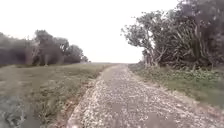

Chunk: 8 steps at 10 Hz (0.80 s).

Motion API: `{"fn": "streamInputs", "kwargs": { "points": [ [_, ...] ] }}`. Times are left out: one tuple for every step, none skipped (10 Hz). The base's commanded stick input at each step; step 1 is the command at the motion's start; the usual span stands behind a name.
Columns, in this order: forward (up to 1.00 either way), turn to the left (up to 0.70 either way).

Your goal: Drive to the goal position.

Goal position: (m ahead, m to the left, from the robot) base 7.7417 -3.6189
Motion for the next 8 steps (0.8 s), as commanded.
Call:
{"fn": "streamInputs", "kwargs": {
  "points": [
    [0.70,0.00],
    [0.70,0.00],
    [0.70,0.00],
    [0.70,0.00],
    [0.70,0.00],
    [0.70,0.00],
    [0.70,0.00],
    [0.70,0.00]
  ]
}}
